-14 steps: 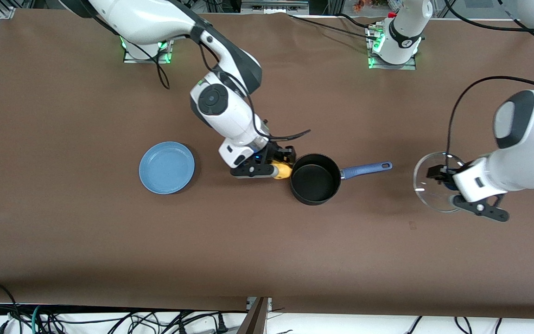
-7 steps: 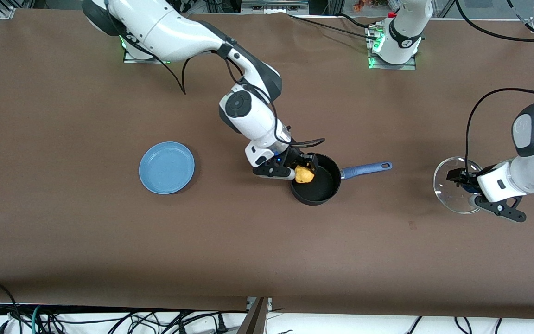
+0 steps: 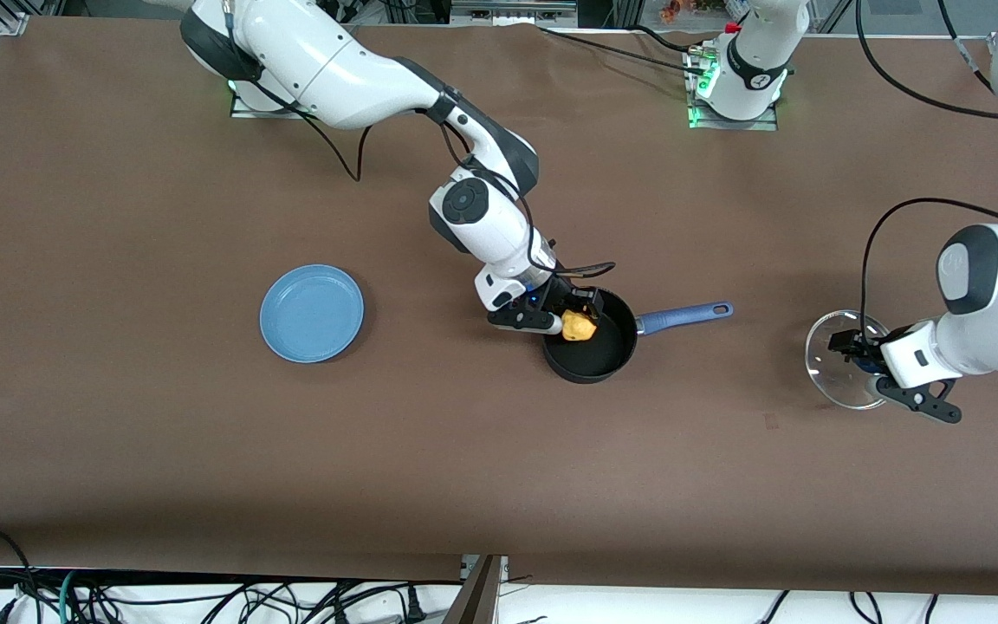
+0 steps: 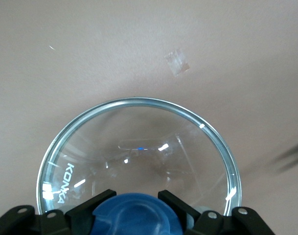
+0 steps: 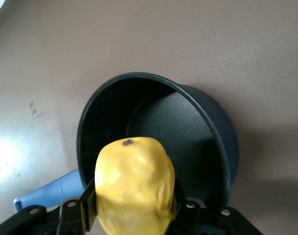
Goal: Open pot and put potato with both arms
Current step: 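Move the lid beside the pan while the right gripper carries the potato over it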
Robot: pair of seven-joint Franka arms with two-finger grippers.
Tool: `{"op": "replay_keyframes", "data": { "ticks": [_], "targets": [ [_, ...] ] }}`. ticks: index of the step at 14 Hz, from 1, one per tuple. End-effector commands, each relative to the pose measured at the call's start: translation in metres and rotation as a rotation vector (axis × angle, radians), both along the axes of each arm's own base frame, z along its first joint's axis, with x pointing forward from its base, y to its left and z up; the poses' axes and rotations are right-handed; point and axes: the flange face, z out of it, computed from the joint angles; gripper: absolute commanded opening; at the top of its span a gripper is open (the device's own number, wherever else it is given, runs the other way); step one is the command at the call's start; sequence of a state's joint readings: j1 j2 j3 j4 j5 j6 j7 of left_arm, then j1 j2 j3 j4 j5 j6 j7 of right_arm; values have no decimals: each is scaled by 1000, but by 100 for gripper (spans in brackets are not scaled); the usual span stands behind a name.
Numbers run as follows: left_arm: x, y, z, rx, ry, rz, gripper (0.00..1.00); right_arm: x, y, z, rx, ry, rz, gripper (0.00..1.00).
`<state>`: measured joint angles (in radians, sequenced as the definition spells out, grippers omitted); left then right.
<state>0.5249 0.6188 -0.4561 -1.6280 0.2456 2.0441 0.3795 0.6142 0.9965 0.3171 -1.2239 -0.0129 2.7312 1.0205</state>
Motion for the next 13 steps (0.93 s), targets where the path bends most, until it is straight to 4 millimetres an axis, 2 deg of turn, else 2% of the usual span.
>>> {"op": "replay_keyframes", "data": {
  "ticks": [1,2,3,4,6,7,8,10,11,12,13],
  "targets": [
    [-1,7,-16,-8,12,-2,0,0,12,-6,0,-31,-7,26],
    [0,7,-22,-10,-3,-1,0,1,10,-7,0,-30,-10,33],
    [-2,5,-30,-6,-24,-6,0,1,10,-7,-1,-31,-9,83],
    [-8,2,-41,-2,-28,-14,0,3,10,-4,-3,-39,-5,100],
    [-27,12,-68,-14,-79,20,0,10,5,7,-20,-34,-5,100],
    [-37,12,-81,-21,-112,25,0,13,1,13,-54,-6,4,100],
    [-45,21,-85,-20,-114,36,0,23,-3,41,-75,6,7,100],
    [-53,25,-71,31,-119,-10,0,38,-25,75,-172,73,32,100],
    [-56,28,-71,44,-112,-25,0,41,-36,101,-218,71,86,100],
    [-58,32,-73,54,-109,-33,0,45,-53,125,-269,74,149,100],
    [-59,35,-75,57,-106,-37,0,54,-80,139,-326,99,218,100]
  ]
}}
